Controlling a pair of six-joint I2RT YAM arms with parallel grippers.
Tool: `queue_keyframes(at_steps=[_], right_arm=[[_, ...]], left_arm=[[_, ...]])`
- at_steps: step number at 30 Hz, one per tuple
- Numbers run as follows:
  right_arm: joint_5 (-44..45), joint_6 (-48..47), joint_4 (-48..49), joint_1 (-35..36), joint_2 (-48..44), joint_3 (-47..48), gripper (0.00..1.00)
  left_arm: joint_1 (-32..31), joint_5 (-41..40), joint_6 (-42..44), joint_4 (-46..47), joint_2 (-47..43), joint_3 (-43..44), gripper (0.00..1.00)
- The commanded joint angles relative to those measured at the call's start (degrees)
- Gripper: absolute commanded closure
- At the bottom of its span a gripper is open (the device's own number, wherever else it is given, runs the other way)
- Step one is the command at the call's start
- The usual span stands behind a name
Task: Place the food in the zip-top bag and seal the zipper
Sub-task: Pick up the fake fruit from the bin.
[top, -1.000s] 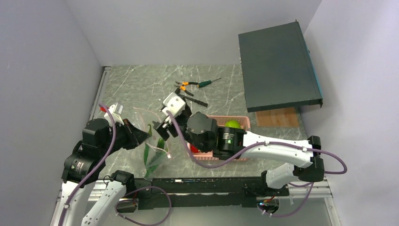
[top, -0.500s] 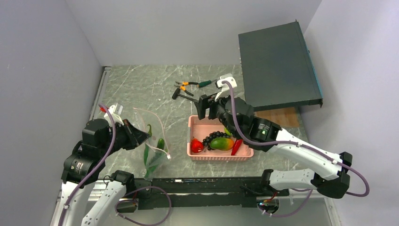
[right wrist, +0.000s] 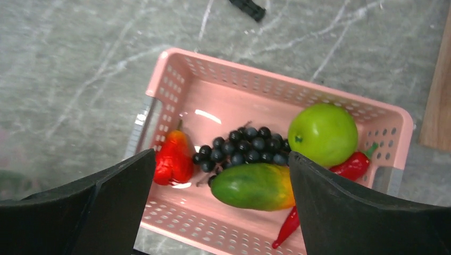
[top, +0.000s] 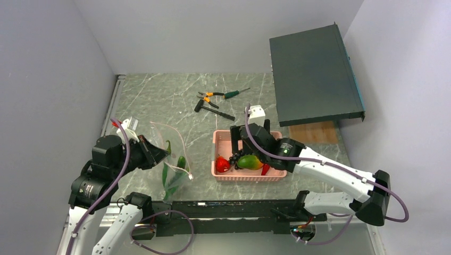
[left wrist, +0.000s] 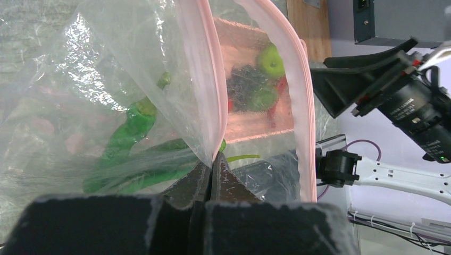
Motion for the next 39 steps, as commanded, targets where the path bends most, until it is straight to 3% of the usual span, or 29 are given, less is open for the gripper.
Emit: queue_keyframes(at_steps=[1, 9, 18, 29, 39], right_arm=[[-0.4, 3.0, -6.6, -1.3, 2.9, -0.1, 0.02], [-4.0, -5.0, -19.0, -1.6, 14.5, 4.8, 0.05], [-13.7, -7.5, -16.2, -1.3, 19.7, 1.8, 0.06], [-6.7, -7.2, -14.7, -1.3, 25.3, 1.4, 0.05], [-2.1, -10.1, -8.3, -1.3, 28.4, 2.7, 0.27]], left_arm=[[-0.3, 0.5, 0.4, 0.8, -0.3, 1.7, 1.0], [-0.3, -0.5, 1.7, -0.9, 0.5, 2.9, 1.0], [-0.3, 0.5, 1.9, 1.2, 0.8, 1.1, 1.0], [-0.3, -0.7, 3.5, 0.1, 1.3, 1.5, 1.0], [-0.3, -2.0, 5.4, -1.8, 2.5, 3.4, 1.0]])
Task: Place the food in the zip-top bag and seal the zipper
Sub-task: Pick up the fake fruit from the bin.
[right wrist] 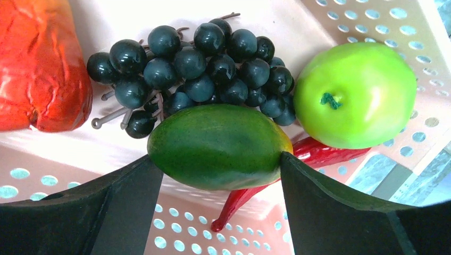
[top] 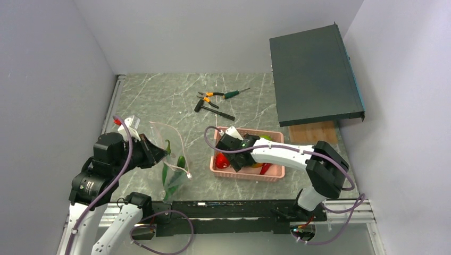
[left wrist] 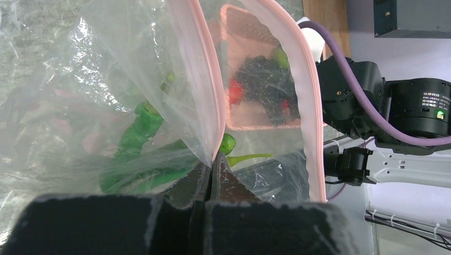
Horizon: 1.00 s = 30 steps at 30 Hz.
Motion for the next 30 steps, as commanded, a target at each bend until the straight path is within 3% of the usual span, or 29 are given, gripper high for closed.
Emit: queue_keyframes(at_steps=[1, 7, 13, 19, 21, 30], right_arm=[[3.1, -1.5, 5.8, -0.1, 0.6, 1.3, 0.3], [3.5, -2.6, 7.7, -0.1, -3.9, 2.5, 0.68], [2.6, -2.1, 10.1, -0.2, -12.0, 1.7, 0.89], [1.8, -3.2, 14.3, -0.2, -21.2, 0.4, 0.93], [3.0, -2.9, 13.8, -0.3, -22.2, 0.8, 0.99], [5.2, -2.1, 16.3, -0.3, -25.8, 0.0, 1.0]], left_arm=[[-0.3, -1.0, 2.2, -0.7, 1.0, 2.6, 1.0], [-0.3, -1.6, 2.5, -0.5, 0.9, 2.1, 1.0], [-0.3, -2.1, 2.4, 0.4, 0.5, 1.2, 1.0], [-0.3, -1.4, 1.9, 0.3, 1.4, 2.1, 1.0], [-0.3, -1.2, 2.0, 0.2, 2.0, 2.8, 1.0], [-0.3, -0.1, 0.8, 1.1, 1.7, 2.5, 1.0]])
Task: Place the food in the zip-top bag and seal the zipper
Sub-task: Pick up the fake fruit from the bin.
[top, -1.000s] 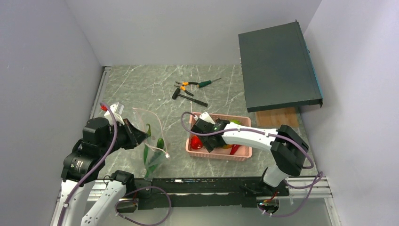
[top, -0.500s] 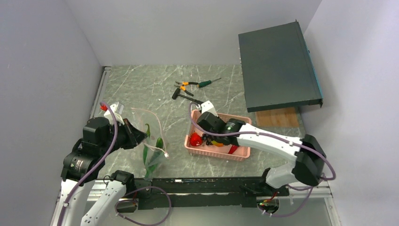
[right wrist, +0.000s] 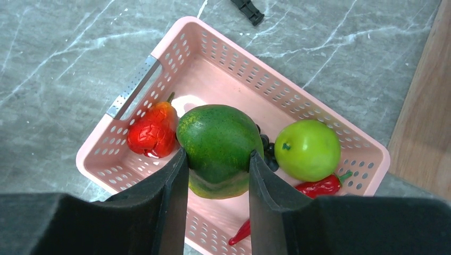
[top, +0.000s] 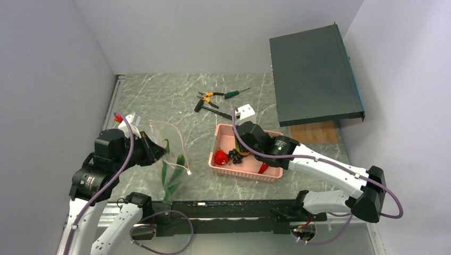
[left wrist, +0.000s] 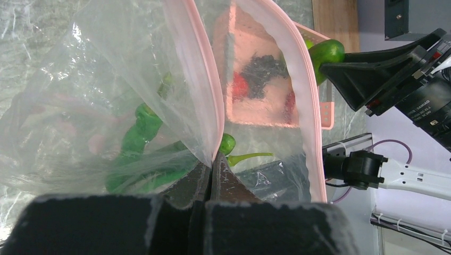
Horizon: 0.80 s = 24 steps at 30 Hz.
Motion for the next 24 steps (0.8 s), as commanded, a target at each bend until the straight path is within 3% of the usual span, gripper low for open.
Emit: queue_keyframes(at_steps=[1, 8, 24], right_arm=[[2.4, 0.2, 3.3, -0.2, -3.0, 1.0, 1.0], [1.3, -0.7, 4.5, -0.2, -5.8, 3.0, 1.0], [-24.7, 1.9, 22.1, 1.7, -7.9, 12.1, 1.0]], left_arm=[[-0.3, 1.6, -0.9, 2.2, -1.5, 0.3, 1.0], [-0.2, 1.9, -2.1, 2.5, -2.6, -0.1, 1.0], [-0.3, 4.2, -3.9, 4.6, -2.9, -1.4, 1.0]])
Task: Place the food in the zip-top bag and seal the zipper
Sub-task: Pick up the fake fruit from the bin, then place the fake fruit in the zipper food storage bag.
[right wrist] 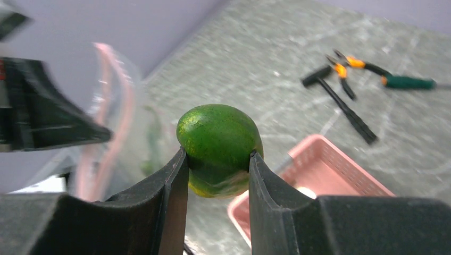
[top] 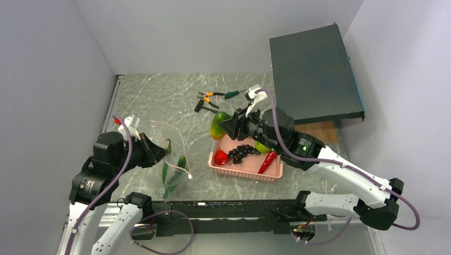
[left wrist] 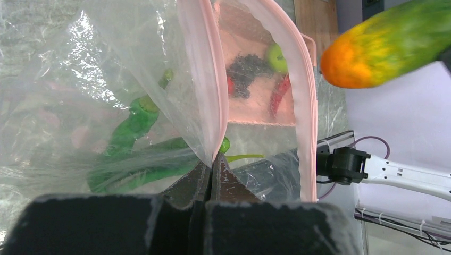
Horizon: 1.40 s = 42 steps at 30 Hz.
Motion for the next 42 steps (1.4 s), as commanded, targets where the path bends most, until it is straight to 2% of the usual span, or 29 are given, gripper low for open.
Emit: queue_keyframes(at_steps=[1, 9, 16, 35, 36, 42], right_arm=[[-8.2, 0.9, 11.1, 2.5, -0.3, 4.6, 1.0], [-9.4, -3.0, 18.8, 11.4, 4.4, 10.8, 1.0], [-11.1, -1.9, 20.0, 14.2, 9.9, 13.4, 1.0], [6.4, -9.8, 10.0, 20.0, 19.1, 18.5, 1.0], [6.9, -10.1, 9.7, 20.3, 19.4, 18.7, 0.98], [8.6, -9.2, 6.6, 20.6, 22.1, 21.4, 0.42]], left_arm=[[-0.2, 2.0, -1.3, 2.9, -0.3, 0.3, 1.0], [-0.3, 1.6, -1.0, 2.2, 0.5, 1.8, 1.0], [-0.3, 1.3, -0.8, 1.2, 0.5, 3.2, 1.0], [-0.2, 1.4, -1.3, 0.8, -0.2, 3.5, 1.0], [-0.3, 1.4, -1.3, 0.7, -0.2, 3.5, 1.0], [-0.2, 1.2, -1.2, 0.0, -0.4, 4.1, 1.0]])
